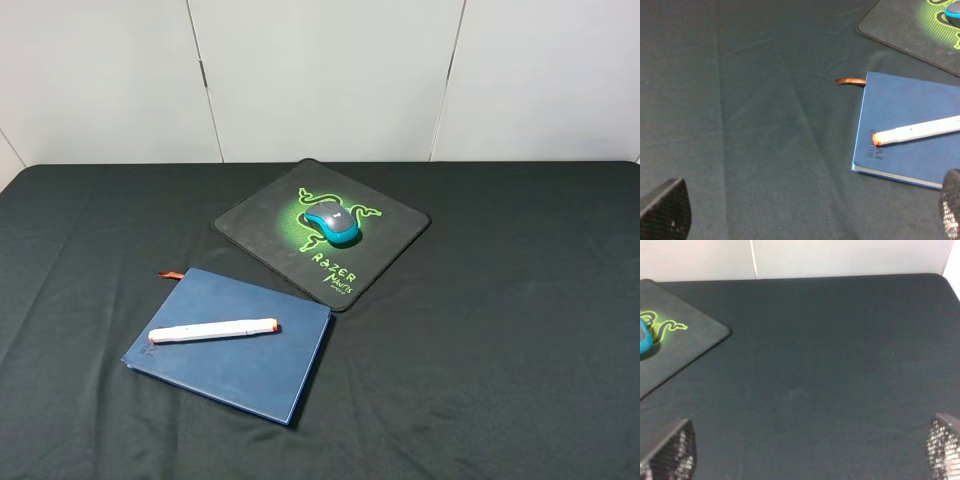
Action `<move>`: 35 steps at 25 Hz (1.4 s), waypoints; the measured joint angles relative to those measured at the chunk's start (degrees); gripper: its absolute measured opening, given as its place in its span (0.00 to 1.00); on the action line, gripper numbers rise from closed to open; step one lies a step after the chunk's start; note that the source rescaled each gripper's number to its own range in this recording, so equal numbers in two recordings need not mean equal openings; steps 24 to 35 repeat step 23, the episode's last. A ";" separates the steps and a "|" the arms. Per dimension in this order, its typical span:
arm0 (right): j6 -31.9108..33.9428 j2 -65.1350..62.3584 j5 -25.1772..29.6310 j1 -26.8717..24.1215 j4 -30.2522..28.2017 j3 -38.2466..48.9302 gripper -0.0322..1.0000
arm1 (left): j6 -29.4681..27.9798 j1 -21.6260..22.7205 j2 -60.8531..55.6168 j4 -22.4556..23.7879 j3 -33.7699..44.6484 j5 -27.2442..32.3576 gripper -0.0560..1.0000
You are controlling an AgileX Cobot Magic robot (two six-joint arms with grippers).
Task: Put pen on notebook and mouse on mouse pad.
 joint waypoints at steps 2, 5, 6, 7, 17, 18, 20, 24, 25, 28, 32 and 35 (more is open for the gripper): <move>0.00 0.00 0.00 0.00 0.00 0.00 1.00 | 0.00 0.00 0.00 0.00 0.00 0.00 1.00; 0.00 0.00 0.00 0.00 0.00 0.00 1.00 | 0.00 0.00 0.00 0.00 0.00 0.00 1.00; 0.00 0.00 0.00 0.00 0.00 0.00 1.00 | 0.00 0.00 0.00 0.00 0.00 0.00 1.00; 0.00 0.00 0.00 0.00 0.00 0.00 1.00 | 0.00 0.00 0.00 0.00 0.00 0.00 1.00; 0.00 0.00 0.00 0.00 0.11 0.00 1.00 | 0.00 0.00 0.00 0.00 0.00 0.00 1.00; 0.00 0.00 0.00 0.00 0.11 0.00 1.00 | 0.00 0.00 0.00 0.00 0.00 0.00 1.00; 0.00 0.00 0.00 0.00 0.11 0.00 1.00 | 0.00 0.00 0.00 0.00 0.00 0.00 1.00; 0.00 0.00 0.00 0.00 0.11 0.00 1.00 | 0.00 0.00 0.00 0.00 0.00 0.00 1.00; 0.00 0.00 0.00 0.00 0.11 0.00 1.00 | 0.00 0.00 0.00 0.00 0.00 0.00 1.00; 0.00 0.00 0.00 0.00 0.11 0.00 1.00 | 0.00 0.00 0.00 0.00 0.00 0.00 1.00; 0.00 0.00 0.00 0.00 0.11 0.00 1.00 | 0.00 0.00 0.00 0.00 0.00 0.00 1.00; 0.00 0.00 0.00 0.00 0.11 0.00 1.00 | 0.00 0.00 0.00 0.00 0.00 0.00 1.00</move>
